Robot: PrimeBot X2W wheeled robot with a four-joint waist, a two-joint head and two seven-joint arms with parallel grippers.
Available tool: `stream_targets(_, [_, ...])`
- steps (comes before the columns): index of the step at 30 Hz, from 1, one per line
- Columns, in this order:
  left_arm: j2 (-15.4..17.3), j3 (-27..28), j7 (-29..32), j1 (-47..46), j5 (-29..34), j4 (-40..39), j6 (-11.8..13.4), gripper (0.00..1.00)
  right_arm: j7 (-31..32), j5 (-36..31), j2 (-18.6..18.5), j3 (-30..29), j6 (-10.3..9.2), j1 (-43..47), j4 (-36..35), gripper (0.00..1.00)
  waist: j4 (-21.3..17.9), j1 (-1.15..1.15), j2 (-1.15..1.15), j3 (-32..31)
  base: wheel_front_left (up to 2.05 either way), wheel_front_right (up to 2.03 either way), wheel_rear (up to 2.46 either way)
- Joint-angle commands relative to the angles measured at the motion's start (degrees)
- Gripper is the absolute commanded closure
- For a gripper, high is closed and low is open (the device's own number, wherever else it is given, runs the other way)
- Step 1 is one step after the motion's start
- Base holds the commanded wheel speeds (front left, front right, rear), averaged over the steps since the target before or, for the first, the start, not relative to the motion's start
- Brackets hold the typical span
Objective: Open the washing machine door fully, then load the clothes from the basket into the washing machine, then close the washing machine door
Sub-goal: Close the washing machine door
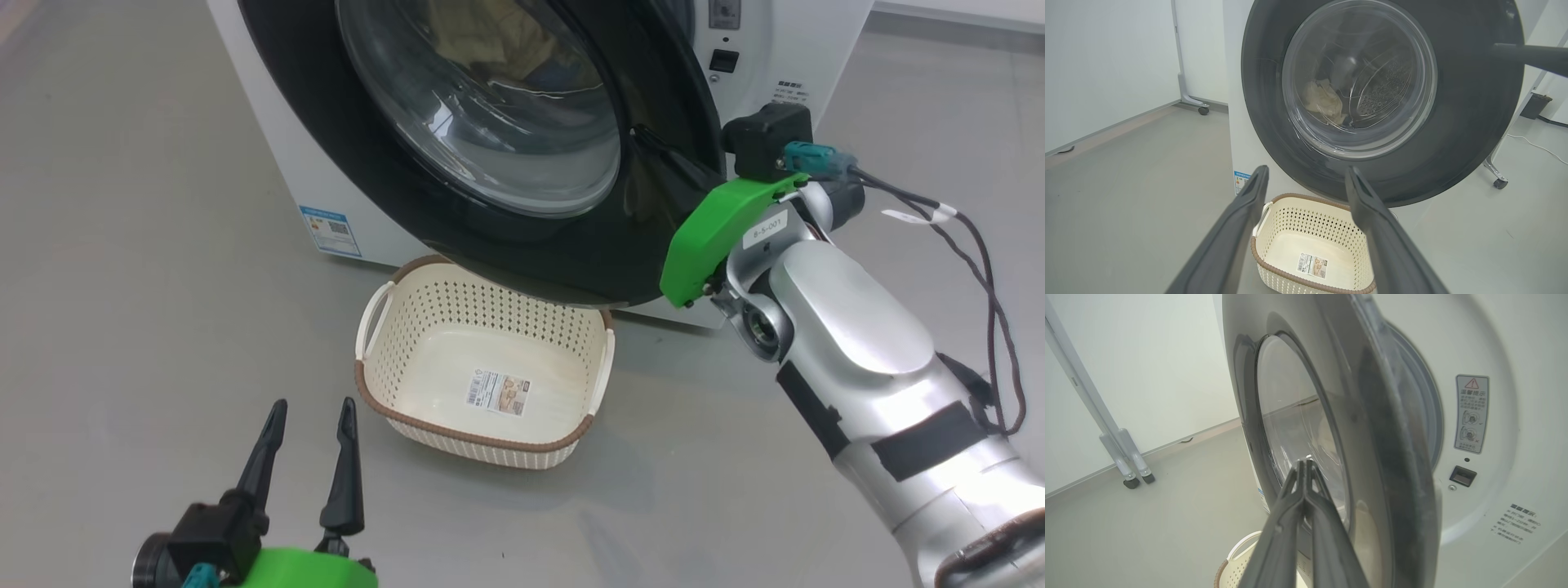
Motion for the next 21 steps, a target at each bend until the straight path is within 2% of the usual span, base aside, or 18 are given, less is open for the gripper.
stream_targets(1, [0.07, 2.40, -0.64, -3.22, 0.71, -2.07, 1.70, 0.00, -0.26, 0.83, 0.95, 1.15, 0.01, -3.17, 0.14, 1.00, 0.35, 0.00, 0.00, 0.23, 0.00, 0.00, 0.00])
stream_targets(21, [-1.83, 2.48, -0.64, -5.44, 3.01, -1.20, -0.41, 0.00, -4.32, 4.88, 0.29, 5.10, 0.01, -10.61, 13.07, 1.00, 2.15, 0.00, 0.00, 2.24, 0.00, 0.00, 0.00])
